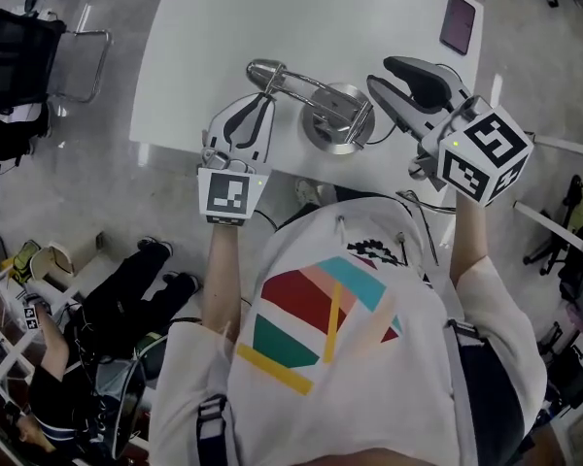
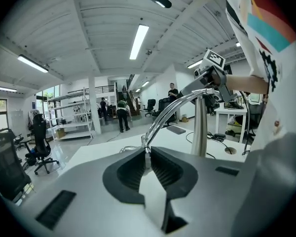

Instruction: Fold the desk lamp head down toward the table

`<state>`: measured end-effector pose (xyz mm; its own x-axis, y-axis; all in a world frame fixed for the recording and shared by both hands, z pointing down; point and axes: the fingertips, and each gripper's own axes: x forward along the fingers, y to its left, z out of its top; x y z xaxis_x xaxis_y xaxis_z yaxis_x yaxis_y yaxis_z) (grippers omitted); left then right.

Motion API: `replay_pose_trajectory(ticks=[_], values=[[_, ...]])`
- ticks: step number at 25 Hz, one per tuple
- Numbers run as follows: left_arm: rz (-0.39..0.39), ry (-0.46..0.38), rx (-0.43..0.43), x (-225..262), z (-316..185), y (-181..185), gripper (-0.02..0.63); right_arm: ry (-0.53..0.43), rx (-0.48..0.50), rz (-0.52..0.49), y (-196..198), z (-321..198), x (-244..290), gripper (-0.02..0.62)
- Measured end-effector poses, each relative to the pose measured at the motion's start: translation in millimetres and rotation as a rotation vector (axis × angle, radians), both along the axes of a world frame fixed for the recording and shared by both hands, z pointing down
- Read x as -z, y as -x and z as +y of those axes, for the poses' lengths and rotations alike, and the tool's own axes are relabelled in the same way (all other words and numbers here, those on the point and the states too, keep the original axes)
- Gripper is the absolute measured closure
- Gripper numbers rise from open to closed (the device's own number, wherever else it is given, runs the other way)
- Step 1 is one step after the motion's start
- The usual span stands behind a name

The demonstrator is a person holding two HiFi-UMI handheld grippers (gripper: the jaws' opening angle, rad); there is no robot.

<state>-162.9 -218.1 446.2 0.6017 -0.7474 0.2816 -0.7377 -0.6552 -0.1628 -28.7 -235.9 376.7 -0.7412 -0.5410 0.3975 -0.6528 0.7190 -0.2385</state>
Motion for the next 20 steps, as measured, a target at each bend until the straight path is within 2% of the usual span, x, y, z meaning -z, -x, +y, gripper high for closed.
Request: replay_pose_trajectory(ticks=[4,6,8,10,14,20], values=[[-0.048,0.042,-0.031,-13.4,1.1,-9.7,0.525,0.02,-0.009,0.048,-5.7,-0.5,-14.3,0.445],[-0.036,0.05,-0.04,-16.3,0.1,-12.1,0.525,0.023,-0.007,0.075,-5.6,-1.3,-19.8,0.445],[-0.008,0.105,-0.018,-22.3,1.8,-11.5,0.525,0.03,-0.007,0.087,-6.2,-1.8,-24.5,0.445],[-0.014,0.143,-0.018,-29.4,4.6,-13.8,0.525,0.04,-0.011,0.082,-7.5,-2.4,-27.3,0.445],[-0.039,0.151,-0.046,-37.8,9.3,-22.2,0.525,0.049,-0.013,0.079,-8.6,-2.5,-29.7,0.446],[-0.023,0.155,-0.021,-40.8,10.7,-30.7,0.525,0.05,0.0,0.075,-5.4,-2.7,-30.5,0.446]])
